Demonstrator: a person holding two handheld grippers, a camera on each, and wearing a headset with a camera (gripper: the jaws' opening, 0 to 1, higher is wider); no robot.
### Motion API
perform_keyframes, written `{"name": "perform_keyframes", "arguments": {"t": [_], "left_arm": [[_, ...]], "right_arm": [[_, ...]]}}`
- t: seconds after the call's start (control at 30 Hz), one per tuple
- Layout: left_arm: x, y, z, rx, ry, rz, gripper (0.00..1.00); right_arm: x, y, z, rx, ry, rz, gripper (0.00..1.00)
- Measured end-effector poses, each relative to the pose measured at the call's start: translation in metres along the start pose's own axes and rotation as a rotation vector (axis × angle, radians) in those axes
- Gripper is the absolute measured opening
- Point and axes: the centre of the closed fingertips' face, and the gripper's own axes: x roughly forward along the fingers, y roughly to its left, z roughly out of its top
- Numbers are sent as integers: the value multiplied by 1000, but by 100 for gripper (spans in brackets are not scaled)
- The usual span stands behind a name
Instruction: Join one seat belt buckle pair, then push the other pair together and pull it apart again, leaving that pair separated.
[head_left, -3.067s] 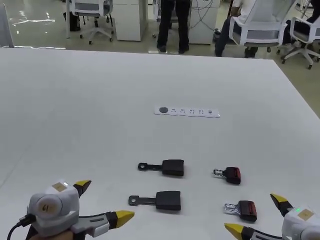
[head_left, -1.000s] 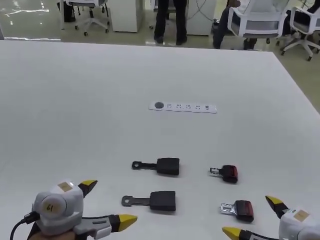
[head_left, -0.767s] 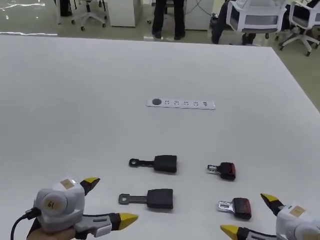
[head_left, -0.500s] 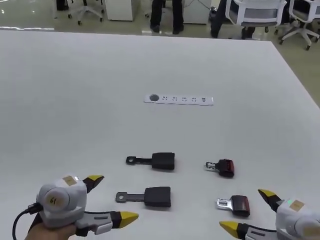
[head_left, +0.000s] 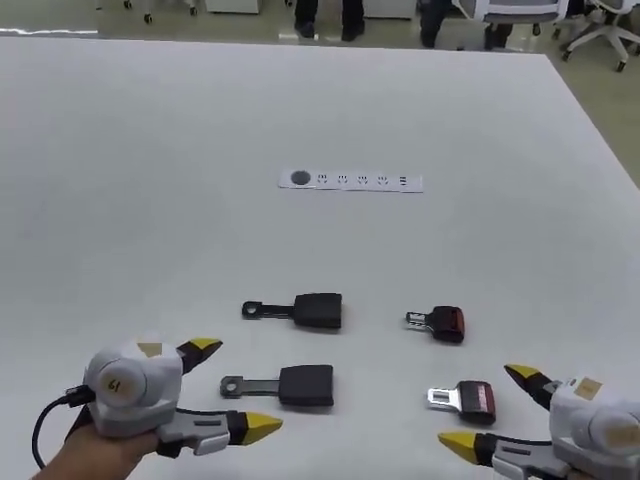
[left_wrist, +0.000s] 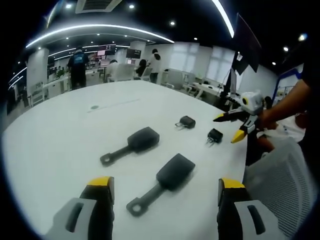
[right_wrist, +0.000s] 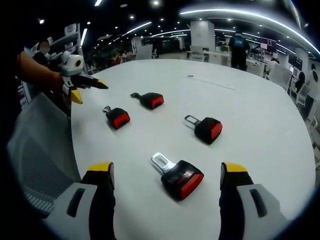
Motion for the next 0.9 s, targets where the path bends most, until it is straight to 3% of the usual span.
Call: {"name": "perform_keyframes", "arguments": {"t": [0.27,0.37,0.63,0.7,0.9], "left_arm": [[19,3,-2,28,26,-71,80],[26,5,-6,41,46,-89,79],[46,2,-12,76,95,-157,76],[49,1,-10,84,108,-169,76],[64,1,-25,129,155,-217,72]], "right_arm": [[8,-5,-10,-3,36,80,85],[10,-2,-17,-40,73,126,85],[12,-10,-23,-79,116,194,81],[13,-11,-25,-95,132,211,80],[13,-4,-25,-128,166,261,71]]}}
